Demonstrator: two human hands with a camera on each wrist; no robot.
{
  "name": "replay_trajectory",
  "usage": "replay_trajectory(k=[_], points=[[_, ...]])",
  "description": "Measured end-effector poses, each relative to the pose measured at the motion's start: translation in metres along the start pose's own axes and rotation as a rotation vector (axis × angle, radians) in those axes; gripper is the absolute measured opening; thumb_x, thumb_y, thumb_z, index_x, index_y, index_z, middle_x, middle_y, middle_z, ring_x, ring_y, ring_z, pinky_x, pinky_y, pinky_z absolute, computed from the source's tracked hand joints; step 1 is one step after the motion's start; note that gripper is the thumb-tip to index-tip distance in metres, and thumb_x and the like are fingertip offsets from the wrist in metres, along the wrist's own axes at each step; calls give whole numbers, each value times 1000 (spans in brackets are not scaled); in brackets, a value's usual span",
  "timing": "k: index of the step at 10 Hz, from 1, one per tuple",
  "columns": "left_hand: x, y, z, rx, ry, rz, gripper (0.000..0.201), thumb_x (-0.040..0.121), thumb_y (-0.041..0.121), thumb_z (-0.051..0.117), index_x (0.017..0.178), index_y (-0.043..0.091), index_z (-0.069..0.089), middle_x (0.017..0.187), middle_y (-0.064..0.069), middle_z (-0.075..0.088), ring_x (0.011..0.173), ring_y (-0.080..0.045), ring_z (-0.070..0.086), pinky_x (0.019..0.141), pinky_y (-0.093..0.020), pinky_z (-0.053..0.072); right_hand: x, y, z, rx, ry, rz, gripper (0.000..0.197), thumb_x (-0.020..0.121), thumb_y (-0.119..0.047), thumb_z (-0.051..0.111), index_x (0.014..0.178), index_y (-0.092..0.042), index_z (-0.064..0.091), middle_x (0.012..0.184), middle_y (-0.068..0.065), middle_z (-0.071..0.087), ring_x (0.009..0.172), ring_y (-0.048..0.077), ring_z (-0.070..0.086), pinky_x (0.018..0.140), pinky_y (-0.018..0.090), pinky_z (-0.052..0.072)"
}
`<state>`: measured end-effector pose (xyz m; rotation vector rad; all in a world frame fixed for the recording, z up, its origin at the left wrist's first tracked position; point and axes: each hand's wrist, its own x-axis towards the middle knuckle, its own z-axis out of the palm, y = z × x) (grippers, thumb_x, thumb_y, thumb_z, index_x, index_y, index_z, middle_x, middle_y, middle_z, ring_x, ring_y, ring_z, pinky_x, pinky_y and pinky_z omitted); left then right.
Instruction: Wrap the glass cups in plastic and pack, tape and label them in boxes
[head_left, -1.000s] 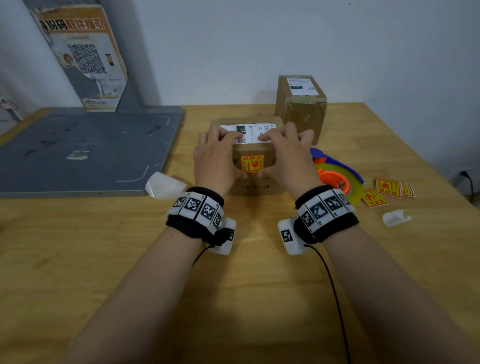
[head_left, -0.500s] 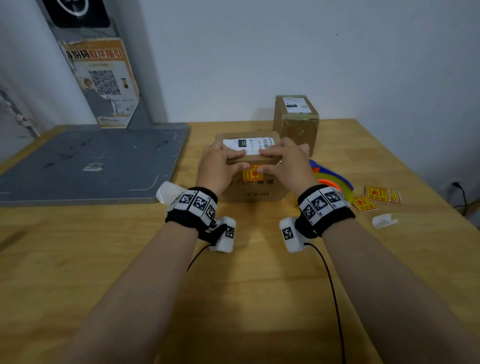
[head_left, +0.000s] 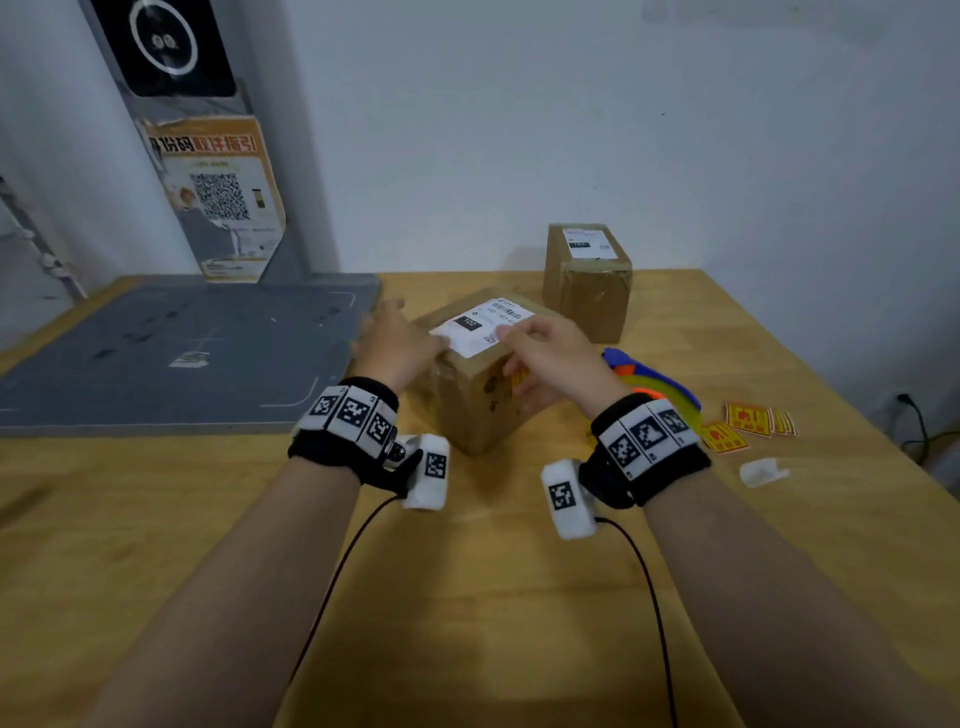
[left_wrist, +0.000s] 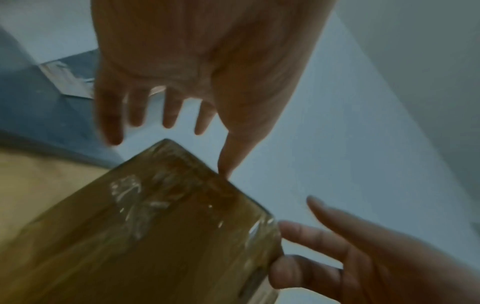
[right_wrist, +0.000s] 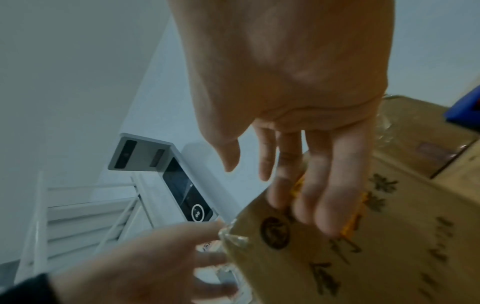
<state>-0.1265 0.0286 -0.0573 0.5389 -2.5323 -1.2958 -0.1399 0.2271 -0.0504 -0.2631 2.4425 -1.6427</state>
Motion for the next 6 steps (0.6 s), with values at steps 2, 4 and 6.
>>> replay_trajectory(k=[2, 4, 6], points=[[14, 0, 32, -68, -40, -120, 81, 81, 56, 72, 143, 21, 33, 140, -9, 40, 123, -33, 52, 103, -48, 50, 52, 4, 8, -235, -10, -20, 81, 68, -54, 88, 138, -26, 60, 144, 5, 43, 120, 24, 57, 93, 43, 59], [29, 28, 52, -62, -119, -135, 62, 99, 32, 63, 145, 14, 26, 147, -15, 33, 124, -34, 51, 99, -38, 49, 94, 2, -17, -356, 72, -2, 50, 93, -20, 73, 142, -21, 61, 153, 11, 39, 128, 29, 52, 114, 36, 44], [35, 41, 48, -15, -108, -202, 71, 97, 30, 64, 153, 12, 24, 154, -18, 33, 130, -40, 50, 102, -47, 53, 76, -11, -39, -342, 22, -32, 48, 98, -21, 67, 145, -13, 57, 132, 4, 61, 111, 19, 56, 83, 28, 48]])
